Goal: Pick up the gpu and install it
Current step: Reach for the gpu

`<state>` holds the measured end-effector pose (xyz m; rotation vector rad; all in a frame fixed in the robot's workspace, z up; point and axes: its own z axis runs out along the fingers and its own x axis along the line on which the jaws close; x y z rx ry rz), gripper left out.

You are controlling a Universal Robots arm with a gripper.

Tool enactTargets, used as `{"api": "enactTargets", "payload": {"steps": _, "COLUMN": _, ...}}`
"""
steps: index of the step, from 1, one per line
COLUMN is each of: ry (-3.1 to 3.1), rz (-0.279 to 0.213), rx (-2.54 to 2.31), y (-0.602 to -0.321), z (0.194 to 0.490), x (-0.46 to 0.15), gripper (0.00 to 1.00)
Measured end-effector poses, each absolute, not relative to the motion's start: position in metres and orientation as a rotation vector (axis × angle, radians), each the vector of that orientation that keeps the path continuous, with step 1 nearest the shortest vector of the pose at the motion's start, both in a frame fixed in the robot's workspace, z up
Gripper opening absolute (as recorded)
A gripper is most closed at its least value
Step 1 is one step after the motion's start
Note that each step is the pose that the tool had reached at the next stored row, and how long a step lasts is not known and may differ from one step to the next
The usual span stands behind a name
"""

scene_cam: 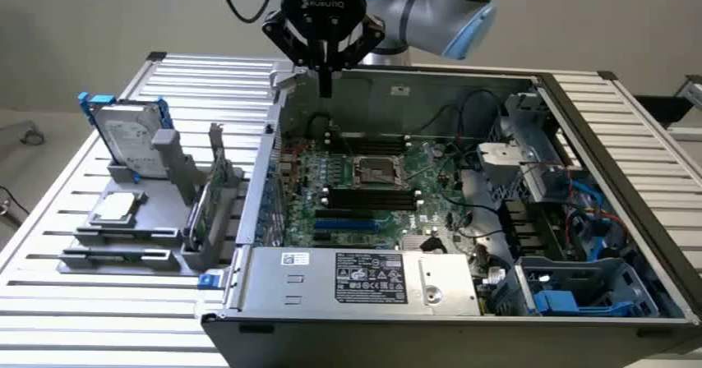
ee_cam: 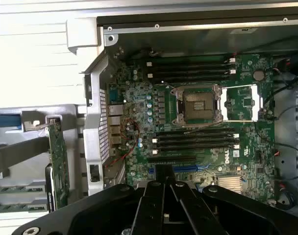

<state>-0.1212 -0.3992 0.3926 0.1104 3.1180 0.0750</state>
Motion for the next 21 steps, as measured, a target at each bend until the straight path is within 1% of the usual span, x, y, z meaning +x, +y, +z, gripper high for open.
{"api": "enactTargets", "payload": {"steps": 10, "ry": 3.118, "rz": 0.075, "rx": 0.111, "y": -0.399, "z": 0.393, "x": -0.123, "gripper": 0.11}}
{"api": "enactTargets", "payload": {"steps": 21, "ry": 3.124, "rz": 0.072, "rx": 0.111, "y": -0.399, "z": 0.389, "x": -0.173, "gripper": 0.11}}
